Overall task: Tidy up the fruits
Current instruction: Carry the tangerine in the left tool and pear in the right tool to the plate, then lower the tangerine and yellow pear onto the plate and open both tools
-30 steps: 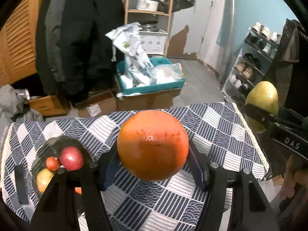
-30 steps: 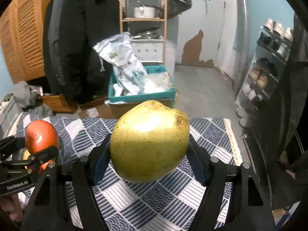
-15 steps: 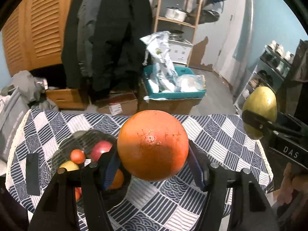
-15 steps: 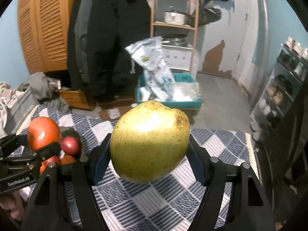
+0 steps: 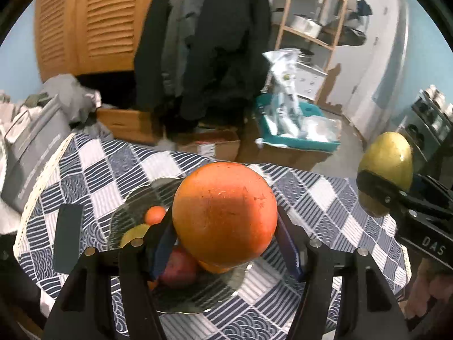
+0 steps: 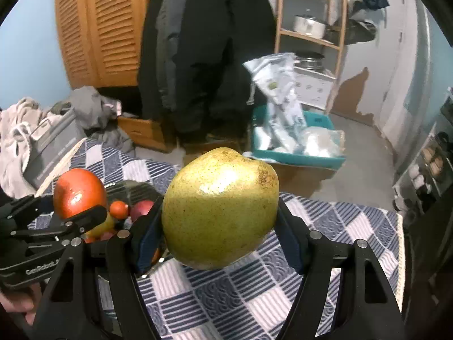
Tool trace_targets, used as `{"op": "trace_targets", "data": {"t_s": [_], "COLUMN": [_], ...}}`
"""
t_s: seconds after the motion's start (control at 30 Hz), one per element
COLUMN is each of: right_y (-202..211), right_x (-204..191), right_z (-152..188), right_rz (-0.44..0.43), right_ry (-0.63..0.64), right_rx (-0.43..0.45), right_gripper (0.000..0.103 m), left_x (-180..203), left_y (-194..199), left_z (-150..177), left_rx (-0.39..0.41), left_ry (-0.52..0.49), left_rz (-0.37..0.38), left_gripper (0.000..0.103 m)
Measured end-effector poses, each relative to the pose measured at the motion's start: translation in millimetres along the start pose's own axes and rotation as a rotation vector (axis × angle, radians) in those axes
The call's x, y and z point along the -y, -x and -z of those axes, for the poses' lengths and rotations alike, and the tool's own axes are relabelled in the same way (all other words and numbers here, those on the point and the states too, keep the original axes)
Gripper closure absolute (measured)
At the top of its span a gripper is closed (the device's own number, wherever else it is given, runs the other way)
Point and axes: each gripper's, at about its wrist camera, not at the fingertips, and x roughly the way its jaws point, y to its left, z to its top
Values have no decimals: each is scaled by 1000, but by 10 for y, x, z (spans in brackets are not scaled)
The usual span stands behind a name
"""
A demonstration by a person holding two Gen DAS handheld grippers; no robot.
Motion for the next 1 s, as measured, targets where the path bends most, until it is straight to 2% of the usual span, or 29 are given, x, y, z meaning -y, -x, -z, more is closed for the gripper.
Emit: {"op": "trace_targets", "data": {"t_s": [0.23,0.47,0.67,1.0], "right_y": [-239,-497,-683,-942], "right_x": [-283,-512,-576,-607], "right_z": [-31,-5,57,145], "right_rz": [-49,-82,-90,-100], "right_ry": [23,45,48,42], "right_rx": [-26,-66,-104,-162], "right_gripper": [30,30,30,30], "left_x": [-373,-593,-673,-702], "left_y": [-172,-385,-638,-822], "left_z": [40,127,197,273], "left_rx": [-38,-86,-143,-211], "left_ry": [55,92,108,110], "left_rz": [-42,-47,-53,-67], "left_gripper": [36,36,36,36]}}
